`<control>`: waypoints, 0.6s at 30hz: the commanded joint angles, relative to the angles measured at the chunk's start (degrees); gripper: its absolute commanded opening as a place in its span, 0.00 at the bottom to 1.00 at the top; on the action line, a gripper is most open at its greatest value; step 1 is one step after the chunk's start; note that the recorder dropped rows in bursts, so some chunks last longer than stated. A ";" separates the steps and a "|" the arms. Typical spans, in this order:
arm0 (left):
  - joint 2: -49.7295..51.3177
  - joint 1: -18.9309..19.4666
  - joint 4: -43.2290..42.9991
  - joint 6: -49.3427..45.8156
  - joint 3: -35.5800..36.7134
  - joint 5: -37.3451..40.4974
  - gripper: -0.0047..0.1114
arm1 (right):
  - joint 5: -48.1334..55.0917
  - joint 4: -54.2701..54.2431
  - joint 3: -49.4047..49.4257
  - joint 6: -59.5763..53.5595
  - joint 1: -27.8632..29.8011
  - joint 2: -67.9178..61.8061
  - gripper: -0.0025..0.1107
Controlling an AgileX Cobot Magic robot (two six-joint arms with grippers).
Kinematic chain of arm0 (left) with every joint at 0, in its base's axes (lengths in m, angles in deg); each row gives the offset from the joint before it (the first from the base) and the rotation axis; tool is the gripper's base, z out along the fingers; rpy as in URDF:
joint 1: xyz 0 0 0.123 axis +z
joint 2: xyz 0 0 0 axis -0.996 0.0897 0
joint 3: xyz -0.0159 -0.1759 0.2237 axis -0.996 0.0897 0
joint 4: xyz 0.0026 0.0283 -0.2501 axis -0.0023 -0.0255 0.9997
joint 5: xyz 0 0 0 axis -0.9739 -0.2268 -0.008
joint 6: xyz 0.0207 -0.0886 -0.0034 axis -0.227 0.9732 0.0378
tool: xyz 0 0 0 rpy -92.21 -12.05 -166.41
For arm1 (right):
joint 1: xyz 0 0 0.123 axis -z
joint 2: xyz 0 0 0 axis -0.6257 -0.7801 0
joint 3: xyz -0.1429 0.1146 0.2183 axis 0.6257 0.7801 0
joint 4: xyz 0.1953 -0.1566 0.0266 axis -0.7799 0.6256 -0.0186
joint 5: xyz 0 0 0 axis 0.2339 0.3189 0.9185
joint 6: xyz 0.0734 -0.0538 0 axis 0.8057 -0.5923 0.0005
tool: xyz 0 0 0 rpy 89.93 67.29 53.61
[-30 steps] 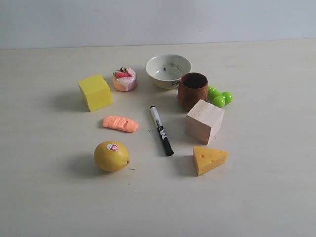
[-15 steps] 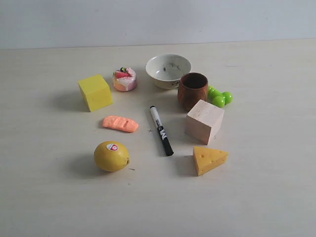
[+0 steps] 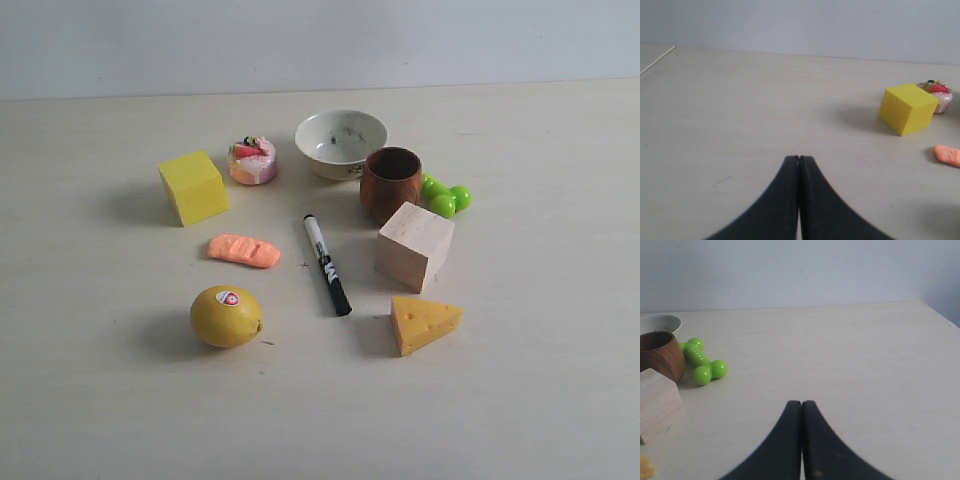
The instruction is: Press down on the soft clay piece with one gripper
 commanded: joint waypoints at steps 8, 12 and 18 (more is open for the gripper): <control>-0.34 0.24 0.40 -0.52 0.20 -0.15 0.04 | -0.79 0.08 0.31 -0.37 -0.12 0.38 0.02; -0.34 0.24 0.29 -0.52 0.20 -0.15 0.04 | -0.79 0.08 0.31 -0.37 -0.12 0.38 0.02; -0.34 2.48 0.19 -0.41 0.20 -0.15 0.04 | -0.79 0.08 0.31 -0.37 -0.12 0.38 0.02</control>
